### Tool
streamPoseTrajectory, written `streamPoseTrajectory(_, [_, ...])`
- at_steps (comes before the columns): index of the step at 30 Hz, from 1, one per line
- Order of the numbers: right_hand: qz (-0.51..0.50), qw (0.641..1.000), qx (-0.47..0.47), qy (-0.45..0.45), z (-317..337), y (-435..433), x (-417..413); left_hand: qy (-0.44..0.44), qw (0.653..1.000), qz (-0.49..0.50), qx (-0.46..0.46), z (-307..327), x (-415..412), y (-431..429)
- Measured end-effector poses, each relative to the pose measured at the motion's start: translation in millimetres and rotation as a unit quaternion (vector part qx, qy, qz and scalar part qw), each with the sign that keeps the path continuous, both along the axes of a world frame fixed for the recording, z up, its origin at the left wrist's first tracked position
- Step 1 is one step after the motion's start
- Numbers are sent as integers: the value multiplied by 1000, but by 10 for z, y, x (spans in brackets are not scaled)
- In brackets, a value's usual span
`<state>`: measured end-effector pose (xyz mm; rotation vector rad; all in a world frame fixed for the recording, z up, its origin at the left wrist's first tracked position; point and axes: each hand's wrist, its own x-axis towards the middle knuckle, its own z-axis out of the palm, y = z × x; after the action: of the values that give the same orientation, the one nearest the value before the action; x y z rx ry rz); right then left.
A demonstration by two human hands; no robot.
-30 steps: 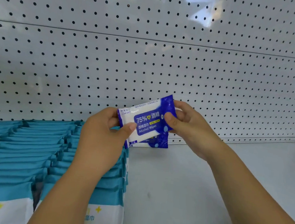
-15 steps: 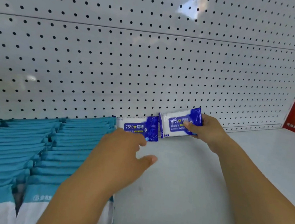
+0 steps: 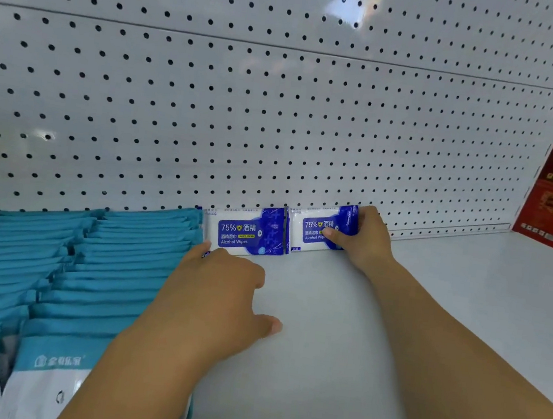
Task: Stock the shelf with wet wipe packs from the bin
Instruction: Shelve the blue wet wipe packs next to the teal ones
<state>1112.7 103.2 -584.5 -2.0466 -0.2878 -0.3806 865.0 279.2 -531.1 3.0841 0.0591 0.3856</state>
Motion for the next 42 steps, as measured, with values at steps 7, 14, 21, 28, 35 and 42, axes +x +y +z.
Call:
streamPoseTrajectory(7, [-61,996,-57,-29,-8,39,-8,-11,1000,0,-16,-8,33,22])
streamPoseTrajectory(14, [-108,994,-22,10,61,-4,-134,-18,998,6,-64,-6,69,27])
streamPoseTrajectory(21, [-3,1000,-14,0,408,-447,-651,-113,981,-22,-155,92,-17,-10])
streamPoseTrajectory(28, [18,993,-105,-44,637,-1560,-1818,-168,965,-92,-181,283,-288,-444])
streamPoseTrajectory(35, [-53,983,-173,14,300,-2644,-3039,-96,949,-231,-193,-12,-771,-1480])
streamPoseTrajectory(42, [-127,954,-206,174,-562,-3512,-3630,-24,904,-315,-289,-556,-1166,-2418])
